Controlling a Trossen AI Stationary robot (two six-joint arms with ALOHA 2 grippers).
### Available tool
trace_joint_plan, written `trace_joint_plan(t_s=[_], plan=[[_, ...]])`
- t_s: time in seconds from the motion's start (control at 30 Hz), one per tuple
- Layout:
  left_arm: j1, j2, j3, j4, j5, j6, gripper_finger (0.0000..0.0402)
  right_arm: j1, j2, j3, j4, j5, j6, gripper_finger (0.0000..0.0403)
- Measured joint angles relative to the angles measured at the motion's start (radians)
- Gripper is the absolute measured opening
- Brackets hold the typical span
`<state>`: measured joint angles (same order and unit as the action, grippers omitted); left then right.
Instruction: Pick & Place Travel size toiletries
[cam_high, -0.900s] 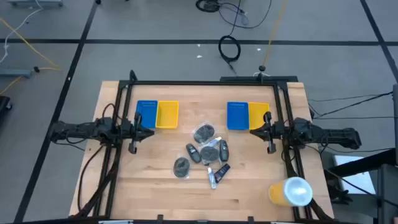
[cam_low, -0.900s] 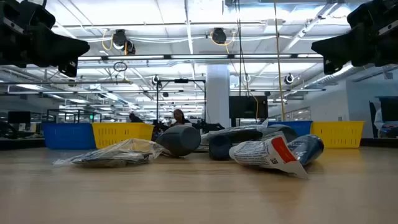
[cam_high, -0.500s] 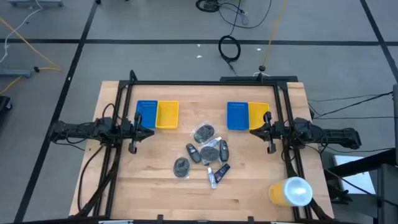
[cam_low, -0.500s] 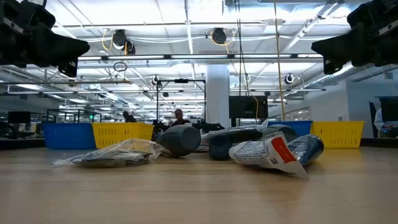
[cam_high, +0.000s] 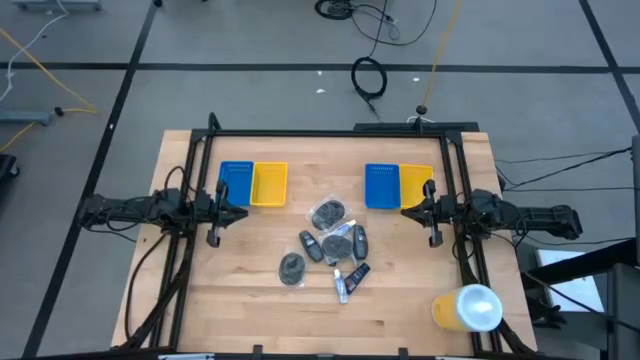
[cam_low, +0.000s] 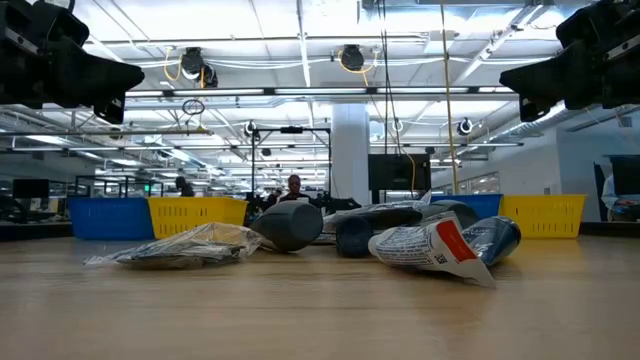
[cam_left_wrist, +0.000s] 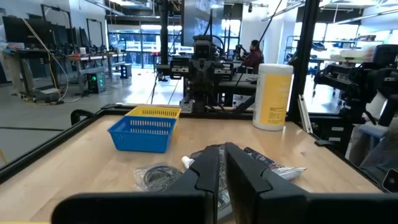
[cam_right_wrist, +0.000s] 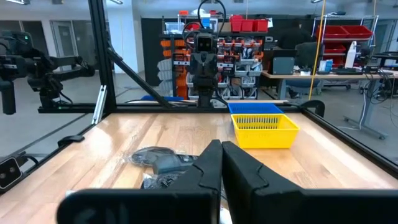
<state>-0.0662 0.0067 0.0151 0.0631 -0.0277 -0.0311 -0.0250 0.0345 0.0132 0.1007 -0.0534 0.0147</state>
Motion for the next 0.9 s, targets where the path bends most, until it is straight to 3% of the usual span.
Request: trace_joint_plan(t_s=[0.8,0.9], plan=[[0.0,0.0,0.0,0.0,0.0,0.0,0.0028,0.0,0.0,0.0,0.0,0.0,-0.084,0.0004],[0.0,0.0,0.0,0.0,0.0,0.0,0.0028,-0.001,0.0,0.0,0.07,0.003,-0.072,0.0004]])
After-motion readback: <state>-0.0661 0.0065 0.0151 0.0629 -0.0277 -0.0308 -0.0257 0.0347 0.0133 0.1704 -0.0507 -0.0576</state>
